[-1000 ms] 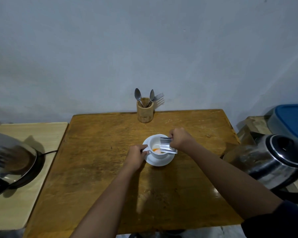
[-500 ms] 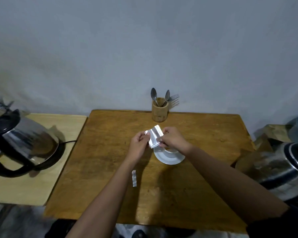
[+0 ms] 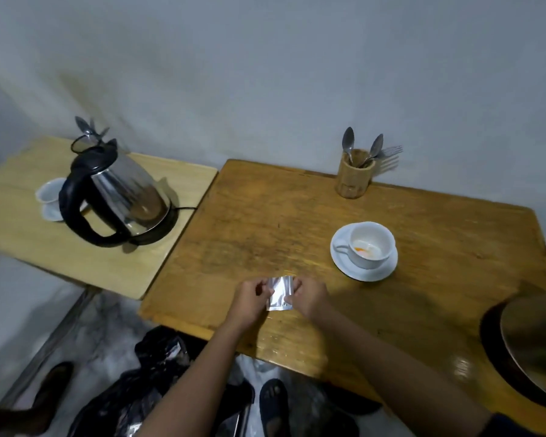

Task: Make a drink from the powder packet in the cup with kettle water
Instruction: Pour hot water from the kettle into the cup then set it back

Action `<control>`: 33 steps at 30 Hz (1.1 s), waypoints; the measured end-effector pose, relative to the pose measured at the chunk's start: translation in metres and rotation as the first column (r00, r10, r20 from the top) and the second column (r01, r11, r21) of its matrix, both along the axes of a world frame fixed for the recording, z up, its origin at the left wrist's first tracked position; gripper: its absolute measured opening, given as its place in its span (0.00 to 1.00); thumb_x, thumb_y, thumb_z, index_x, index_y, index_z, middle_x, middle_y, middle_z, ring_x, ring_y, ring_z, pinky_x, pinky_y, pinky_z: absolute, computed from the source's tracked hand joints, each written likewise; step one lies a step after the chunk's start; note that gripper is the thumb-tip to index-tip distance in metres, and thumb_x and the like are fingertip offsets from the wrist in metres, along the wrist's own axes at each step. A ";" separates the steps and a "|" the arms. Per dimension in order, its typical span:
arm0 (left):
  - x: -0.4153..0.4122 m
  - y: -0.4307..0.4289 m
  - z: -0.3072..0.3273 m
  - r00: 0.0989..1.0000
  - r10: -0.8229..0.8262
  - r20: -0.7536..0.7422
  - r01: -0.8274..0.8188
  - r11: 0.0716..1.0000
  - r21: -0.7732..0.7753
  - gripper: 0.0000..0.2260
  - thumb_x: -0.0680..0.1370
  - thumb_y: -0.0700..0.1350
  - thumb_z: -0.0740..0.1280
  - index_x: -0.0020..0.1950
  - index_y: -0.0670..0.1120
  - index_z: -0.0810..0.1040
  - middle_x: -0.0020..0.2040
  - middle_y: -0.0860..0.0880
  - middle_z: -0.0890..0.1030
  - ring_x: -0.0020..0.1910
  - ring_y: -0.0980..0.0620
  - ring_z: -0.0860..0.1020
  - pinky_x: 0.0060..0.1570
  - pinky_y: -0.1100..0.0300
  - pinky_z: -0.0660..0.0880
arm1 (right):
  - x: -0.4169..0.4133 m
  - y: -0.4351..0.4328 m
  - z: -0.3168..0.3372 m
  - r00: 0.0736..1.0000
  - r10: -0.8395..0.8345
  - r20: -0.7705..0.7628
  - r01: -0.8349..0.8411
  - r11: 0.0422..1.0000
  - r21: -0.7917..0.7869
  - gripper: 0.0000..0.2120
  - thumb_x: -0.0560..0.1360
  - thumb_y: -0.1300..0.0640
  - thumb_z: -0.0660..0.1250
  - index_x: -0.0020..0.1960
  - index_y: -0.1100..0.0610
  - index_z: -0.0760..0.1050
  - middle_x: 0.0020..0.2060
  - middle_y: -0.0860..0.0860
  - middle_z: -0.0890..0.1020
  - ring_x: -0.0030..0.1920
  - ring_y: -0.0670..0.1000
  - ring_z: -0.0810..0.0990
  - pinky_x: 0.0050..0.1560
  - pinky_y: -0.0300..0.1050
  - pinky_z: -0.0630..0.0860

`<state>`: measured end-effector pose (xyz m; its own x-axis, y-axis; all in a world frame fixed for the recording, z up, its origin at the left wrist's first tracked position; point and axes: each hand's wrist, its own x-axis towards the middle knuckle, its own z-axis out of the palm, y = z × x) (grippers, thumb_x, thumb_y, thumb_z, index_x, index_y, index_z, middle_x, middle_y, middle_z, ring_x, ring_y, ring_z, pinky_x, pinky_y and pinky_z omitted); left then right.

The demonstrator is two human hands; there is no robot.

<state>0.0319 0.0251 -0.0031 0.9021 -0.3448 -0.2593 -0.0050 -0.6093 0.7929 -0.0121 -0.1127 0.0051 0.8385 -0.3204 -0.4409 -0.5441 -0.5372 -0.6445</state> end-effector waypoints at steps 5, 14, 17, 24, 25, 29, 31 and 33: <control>-0.009 0.005 -0.012 0.998 0.010 0.069 -0.014 0.998 0.054 0.08 0.73 0.35 0.66 0.38 0.48 0.76 0.36 0.47 0.79 0.35 0.60 0.76 0.38 0.66 0.70 | -0.013 0.008 -0.016 0.992 0.069 0.103 -0.064 0.997 -0.050 0.11 0.68 0.60 0.71 0.47 0.57 0.71 0.44 0.60 0.82 0.47 0.60 0.80 0.45 0.49 0.76; -0.021 0.007 -0.016 0.977 -0.052 0.209 0.014 0.983 0.181 0.15 0.77 0.41 0.63 0.64 0.41 0.73 0.57 0.44 0.74 0.58 0.47 0.73 0.58 0.58 0.71 | -0.026 0.013 -0.029 0.940 0.249 0.233 -0.200 0.956 -0.215 0.20 0.75 0.58 0.64 0.65 0.61 0.70 0.61 0.58 0.74 0.61 0.57 0.73 0.61 0.48 0.70; -0.027 0.007 -0.019 0.957 -0.107 0.271 0.040 0.970 0.240 0.16 0.79 0.42 0.60 0.65 0.41 0.72 0.61 0.45 0.73 0.62 0.48 0.69 0.58 0.64 0.65 | -0.029 0.013 -0.030 0.935 0.295 0.198 -0.239 0.934 -0.264 0.19 0.78 0.57 0.59 0.68 0.59 0.67 0.63 0.56 0.71 0.62 0.56 0.72 0.61 0.47 0.70; -0.029 0.010 -0.020 0.934 -0.192 0.300 0.088 0.940 0.329 0.16 0.79 0.43 0.57 0.66 0.40 0.71 0.68 0.44 0.71 0.67 0.48 0.67 0.64 0.58 0.67 | -0.039 0.012 -0.029 0.921 0.352 0.169 -0.290 0.905 -0.311 0.20 0.76 0.61 0.57 0.68 0.58 0.68 0.63 0.56 0.69 0.62 0.56 0.69 0.61 0.48 0.70; -0.027 0.010 -0.019 0.929 -0.214 0.301 0.108 0.937 0.332 0.16 0.79 0.43 0.58 0.64 0.39 0.72 0.67 0.44 0.71 0.67 0.47 0.67 0.63 0.57 0.68 | -0.039 0.012 -0.028 0.924 0.341 0.174 -0.281 0.914 -0.294 0.20 0.76 0.62 0.58 0.67 0.58 0.68 0.62 0.56 0.70 0.62 0.56 0.69 0.60 0.48 0.71; -0.018 0.015 -0.015 0.891 -0.322 0.321 0.196 0.909 0.367 0.12 0.77 0.42 0.59 0.58 0.39 0.74 0.62 0.43 0.73 0.61 0.45 0.70 0.59 0.55 0.70 | -0.043 0.010 -0.020 0.946 0.251 0.206 -0.209 0.956 -0.204 0.21 0.74 0.64 0.61 0.67 0.60 0.70 0.58 0.57 0.72 0.59 0.55 0.72 0.58 0.47 0.72; -0.014 0.015 -0.014 0.870 -0.377 0.318 0.234 0.883 0.406 0.11 0.76 0.42 0.59 0.56 0.40 0.73 0.59 0.44 0.73 0.58 0.45 0.70 0.57 0.56 0.69 | -0.049 0.007 -0.014 0.950 0.214 0.228 -0.172 0.967 -0.188 0.20 0.74 0.64 0.61 0.65 0.63 0.70 0.58 0.59 0.73 0.58 0.57 0.73 0.58 0.46 0.72; -0.013 0.011 -0.010 0.843 -0.443 0.306 0.260 0.833 0.489 0.11 0.75 0.42 0.58 0.56 0.41 0.73 0.58 0.43 0.73 0.57 0.44 0.71 0.57 0.56 0.68 | -0.053 -0.001 -0.006 0.952 0.161 0.259 -0.116 0.977 -0.179 0.19 0.73 0.65 0.61 0.64 0.62 0.71 0.59 0.58 0.73 0.59 0.56 0.74 0.59 0.43 0.69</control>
<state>0.0193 0.0364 -0.0130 0.7926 -0.6007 -0.1040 -0.5367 -0.7684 0.3485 -0.0655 -0.1133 -0.0013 0.9600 -0.2404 -0.1433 -0.2740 -0.7030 -0.6563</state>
